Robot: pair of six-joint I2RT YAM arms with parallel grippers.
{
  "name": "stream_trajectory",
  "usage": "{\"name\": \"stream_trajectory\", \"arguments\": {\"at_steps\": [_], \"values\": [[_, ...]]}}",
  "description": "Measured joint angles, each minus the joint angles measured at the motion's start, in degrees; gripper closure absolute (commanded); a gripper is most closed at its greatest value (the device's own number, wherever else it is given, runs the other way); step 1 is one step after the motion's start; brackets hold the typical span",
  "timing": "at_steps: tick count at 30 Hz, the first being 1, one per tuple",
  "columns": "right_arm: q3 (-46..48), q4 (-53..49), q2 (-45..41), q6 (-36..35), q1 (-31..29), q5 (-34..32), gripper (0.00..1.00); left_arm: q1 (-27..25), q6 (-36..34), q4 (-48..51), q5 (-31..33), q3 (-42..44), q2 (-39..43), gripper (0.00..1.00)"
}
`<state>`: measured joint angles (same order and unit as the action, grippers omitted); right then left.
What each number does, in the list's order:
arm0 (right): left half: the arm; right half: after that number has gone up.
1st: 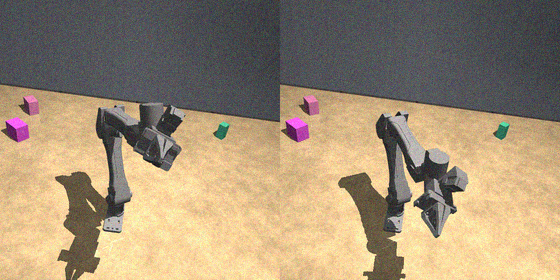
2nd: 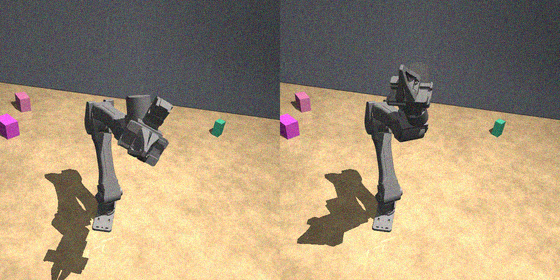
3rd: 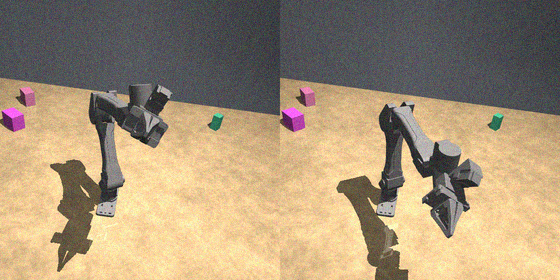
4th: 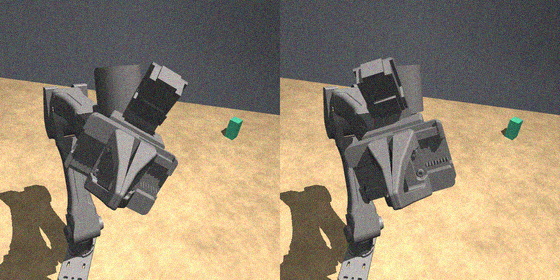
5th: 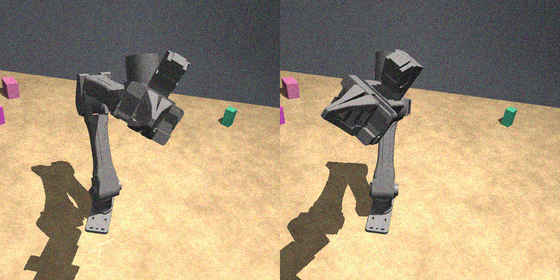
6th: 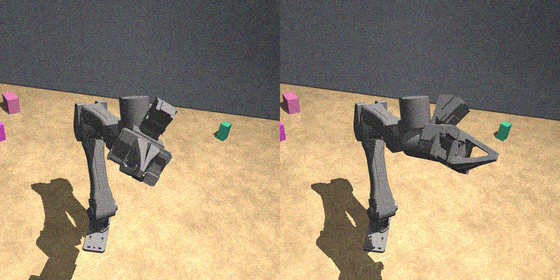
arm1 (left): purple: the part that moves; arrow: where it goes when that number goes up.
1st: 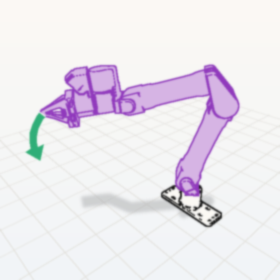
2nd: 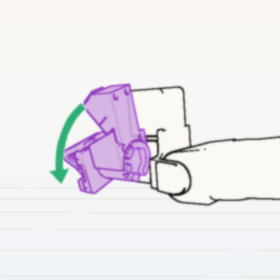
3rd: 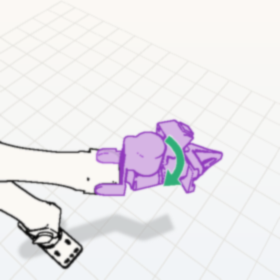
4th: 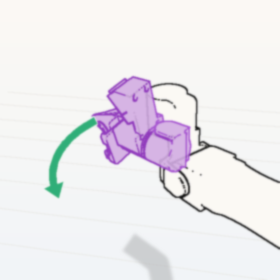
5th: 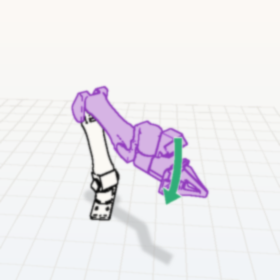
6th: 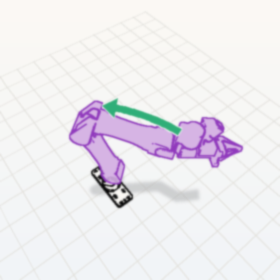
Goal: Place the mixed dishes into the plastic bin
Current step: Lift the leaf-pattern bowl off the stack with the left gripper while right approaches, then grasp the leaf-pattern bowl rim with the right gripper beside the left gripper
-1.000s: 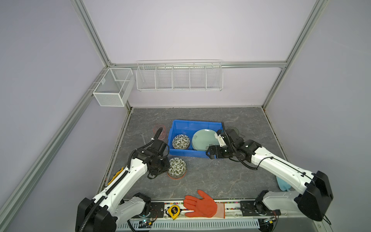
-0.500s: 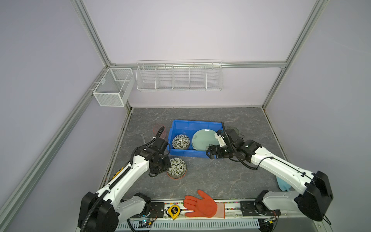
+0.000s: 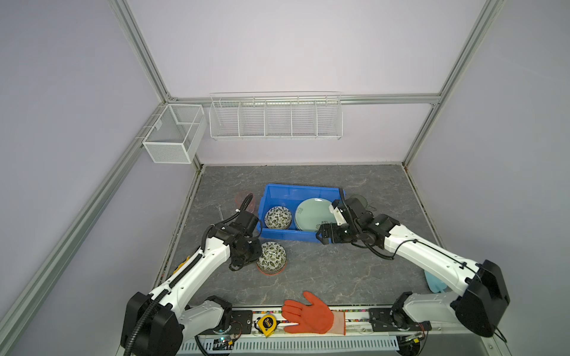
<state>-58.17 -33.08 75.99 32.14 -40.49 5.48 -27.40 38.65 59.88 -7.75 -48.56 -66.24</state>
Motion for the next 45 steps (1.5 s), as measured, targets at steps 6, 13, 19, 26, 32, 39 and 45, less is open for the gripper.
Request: {"name": "stream_trajectory", "arguments": {"at_steps": [6, 13, 19, 26, 32, 39, 45], "values": [[0.0, 0.0, 0.0, 0.0, 0.0, 0.0, 0.02, 0.0, 0.0, 0.0, 0.0, 0.0, -0.7, 0.83], [0.0, 0.0, 0.4, 0.0, 0.0, 0.0, 0.02, -0.1, -0.4, -0.2, -0.2, -0.3, -1.3, 0.92], [-0.1, 0.0, 1.5, 0.0, 0.0, 0.2, 0.02, -0.2, -0.9, 0.2, -0.2, -0.4, -1.5, 0.99], [-1.0, 0.0, 1.9, 0.0, 0.0, 0.7, 0.02, -0.2, -1.0, 1.8, -0.2, -2.4, -2.6, 1.00], [-2.0, 0.0, 1.9, -0.2, 0.0, 2.2, 0.01, -0.2, -1.0, 2.2, -0.2, -3.6, -1.6, 1.00], [-4.5, -0.9, 1.9, -0.2, -0.2, 4.7, 0.01, -0.2, -0.2, 2.8, -0.1, -7.3, 2.3, 1.00], [-10.8, -4.0, 2.7, -0.5, -2.7, 5.8, 0.00, -1.1, 1.0, 3.8, 0.3, -9.8, 4.3, 1.00]]}}
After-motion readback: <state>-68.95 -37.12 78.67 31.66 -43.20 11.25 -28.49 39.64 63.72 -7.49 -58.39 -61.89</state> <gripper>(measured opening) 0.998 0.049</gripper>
